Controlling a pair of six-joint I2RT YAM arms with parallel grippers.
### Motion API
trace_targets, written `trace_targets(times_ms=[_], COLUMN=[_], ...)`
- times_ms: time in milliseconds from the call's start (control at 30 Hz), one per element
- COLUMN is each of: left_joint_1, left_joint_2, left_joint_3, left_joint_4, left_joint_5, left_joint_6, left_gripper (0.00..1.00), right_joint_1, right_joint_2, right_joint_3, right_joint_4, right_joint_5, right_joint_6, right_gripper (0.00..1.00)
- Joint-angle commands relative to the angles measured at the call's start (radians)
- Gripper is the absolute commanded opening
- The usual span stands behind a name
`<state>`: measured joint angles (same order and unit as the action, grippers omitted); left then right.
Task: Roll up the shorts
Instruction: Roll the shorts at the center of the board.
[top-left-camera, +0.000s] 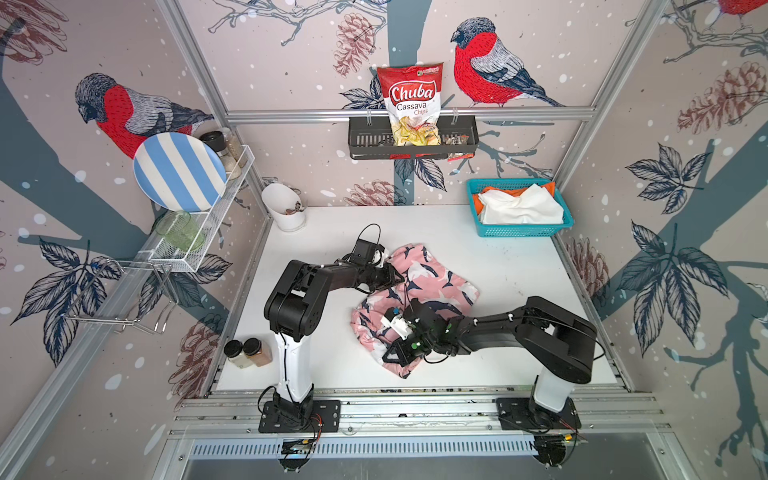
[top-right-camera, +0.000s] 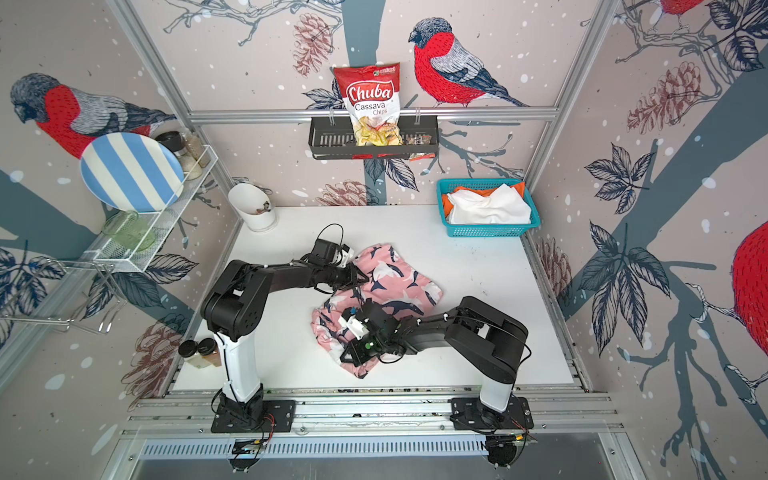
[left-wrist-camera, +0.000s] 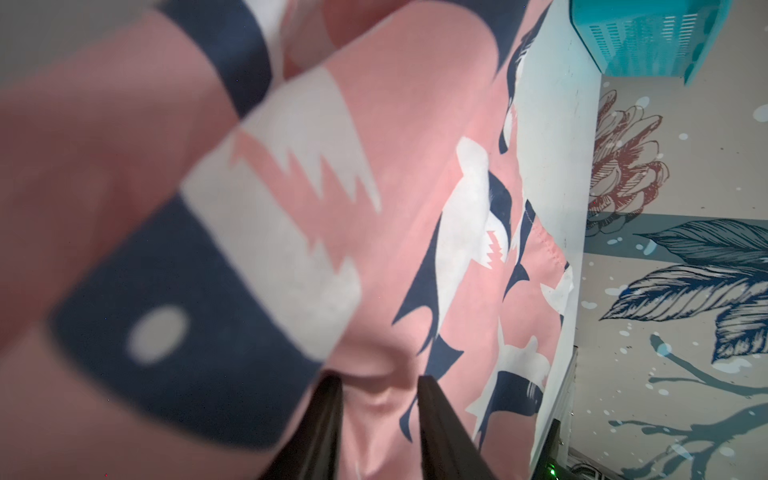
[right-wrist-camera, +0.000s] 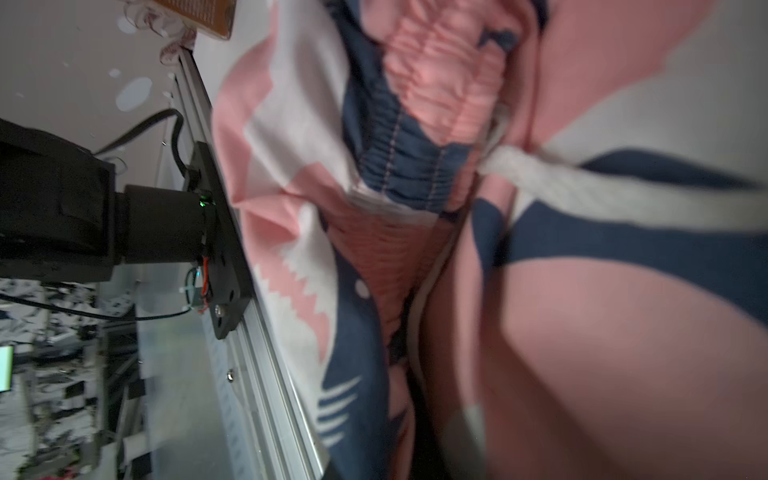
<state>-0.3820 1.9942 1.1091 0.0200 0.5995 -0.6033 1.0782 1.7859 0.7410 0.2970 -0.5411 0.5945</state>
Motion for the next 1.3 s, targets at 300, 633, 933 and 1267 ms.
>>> trace_targets(times_ms=[300, 633, 933, 1267], left_joint_1=[0.02, -0.124, -0.21, -0.18], left_joint_2=[-0.35, -0.717, -0.779, -0.575], left_joint_3=[0.008, -0.325, -0.527, -0.634], left_joint_4=[-0.367, -0.403, -0.353, -0.167], left_joint_5=[-0.406, -0.316, -0.472, -0.509], left_joint_6=[0.069, -0.102, -0.224, -0.242], left_gripper=[0.49, 0.4, 0.35, 0.28], right_joint_1=[-0.12, -0.128, -0.131, -0.126], right_joint_2=[0.107, 0.142, 0.141, -0.038], right_joint_3=[-0.107, -0.045, 0.016, 0.031], right_joint_4=[0.219, 0.186, 0.085, -0.142], right_joint_5=[-0.181, -0.203, -0.184, 0.031], right_joint_6=[0.301, 0.302, 0.255, 0.118], right_gripper=[0.0, 0.0, 0.06, 0.33])
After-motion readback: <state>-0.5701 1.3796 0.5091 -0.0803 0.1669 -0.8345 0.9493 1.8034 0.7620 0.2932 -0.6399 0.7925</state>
